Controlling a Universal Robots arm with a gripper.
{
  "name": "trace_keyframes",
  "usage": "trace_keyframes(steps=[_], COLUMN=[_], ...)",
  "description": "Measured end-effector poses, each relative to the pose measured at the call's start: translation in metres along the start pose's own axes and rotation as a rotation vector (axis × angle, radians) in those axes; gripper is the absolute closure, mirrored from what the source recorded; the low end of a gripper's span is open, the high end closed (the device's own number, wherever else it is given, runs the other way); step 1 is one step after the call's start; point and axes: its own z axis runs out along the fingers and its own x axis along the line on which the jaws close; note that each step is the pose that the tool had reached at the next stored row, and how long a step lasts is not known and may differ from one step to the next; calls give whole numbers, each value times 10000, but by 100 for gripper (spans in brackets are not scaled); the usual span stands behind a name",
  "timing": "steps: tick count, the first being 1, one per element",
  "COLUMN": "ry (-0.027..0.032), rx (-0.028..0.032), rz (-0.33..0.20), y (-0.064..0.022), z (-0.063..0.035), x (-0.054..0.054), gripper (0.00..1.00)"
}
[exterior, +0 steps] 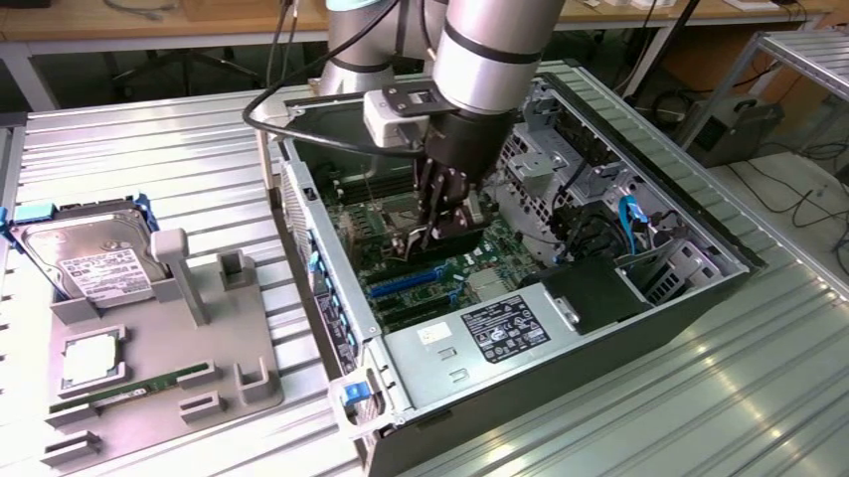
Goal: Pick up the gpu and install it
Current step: 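Insert the gpu into the slot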
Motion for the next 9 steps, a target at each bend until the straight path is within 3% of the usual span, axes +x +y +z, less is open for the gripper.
trace_keyframes(steps=[4,9], ry=[-1,1], rx=[17,18], rz=[-12,-24], y=[16,18], z=[74,96], x=[1,1], gripper=[74,74])
